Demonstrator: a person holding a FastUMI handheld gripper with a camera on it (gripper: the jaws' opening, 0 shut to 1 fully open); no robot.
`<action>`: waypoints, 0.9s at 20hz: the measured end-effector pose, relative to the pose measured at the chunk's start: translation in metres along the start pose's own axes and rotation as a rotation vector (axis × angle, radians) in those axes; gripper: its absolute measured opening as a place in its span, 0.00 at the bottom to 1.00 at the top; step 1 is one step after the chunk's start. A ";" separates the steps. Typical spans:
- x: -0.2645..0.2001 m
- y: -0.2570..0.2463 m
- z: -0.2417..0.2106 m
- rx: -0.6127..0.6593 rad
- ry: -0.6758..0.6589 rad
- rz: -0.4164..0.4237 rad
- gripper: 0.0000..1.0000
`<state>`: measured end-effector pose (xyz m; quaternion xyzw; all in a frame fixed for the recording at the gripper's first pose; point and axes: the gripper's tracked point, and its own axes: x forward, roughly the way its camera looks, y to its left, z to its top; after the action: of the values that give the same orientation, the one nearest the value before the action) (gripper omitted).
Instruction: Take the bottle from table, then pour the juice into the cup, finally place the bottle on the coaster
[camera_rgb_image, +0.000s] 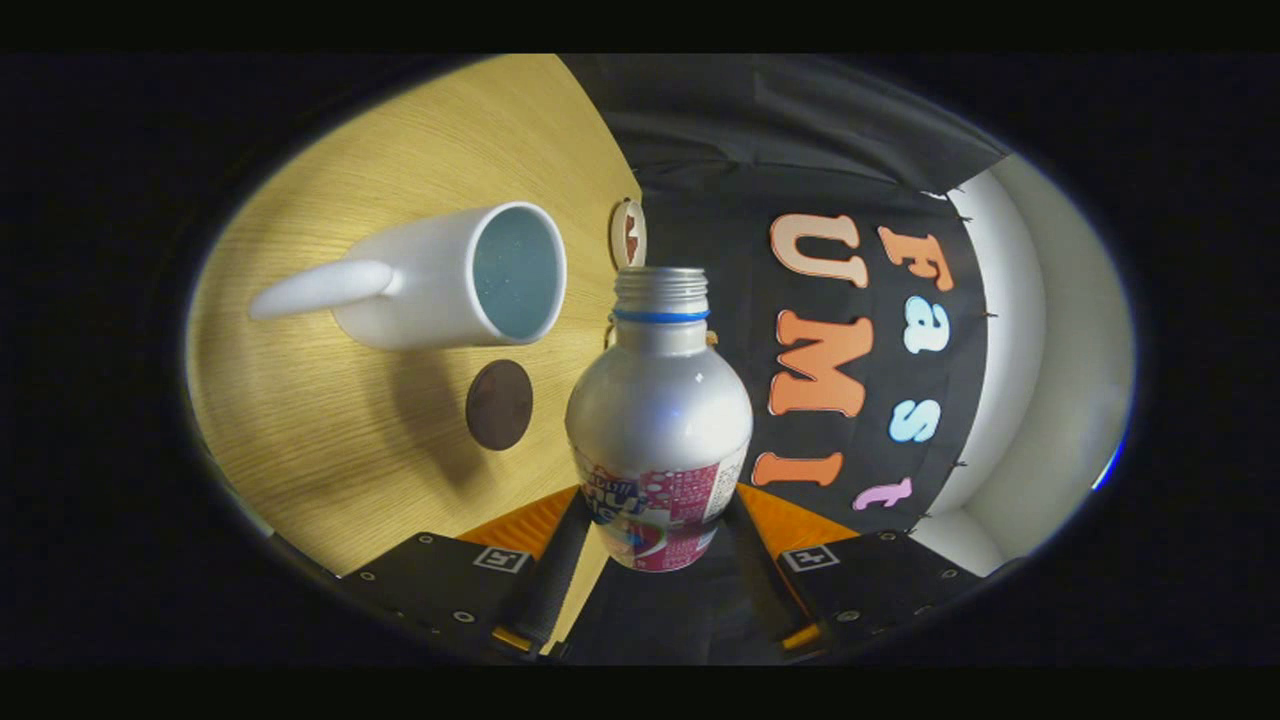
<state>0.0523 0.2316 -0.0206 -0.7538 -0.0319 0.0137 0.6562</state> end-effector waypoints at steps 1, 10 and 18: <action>0.000 0.001 0.000 -0.013 -0.002 0.001 0.76; -0.001 -0.004 0.001 -0.133 -0.015 -0.023 0.76; 0.000 -0.013 0.005 -0.204 -0.033 -0.048 0.76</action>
<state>0.0516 0.2388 -0.0085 -0.8155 -0.0619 0.0073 0.5753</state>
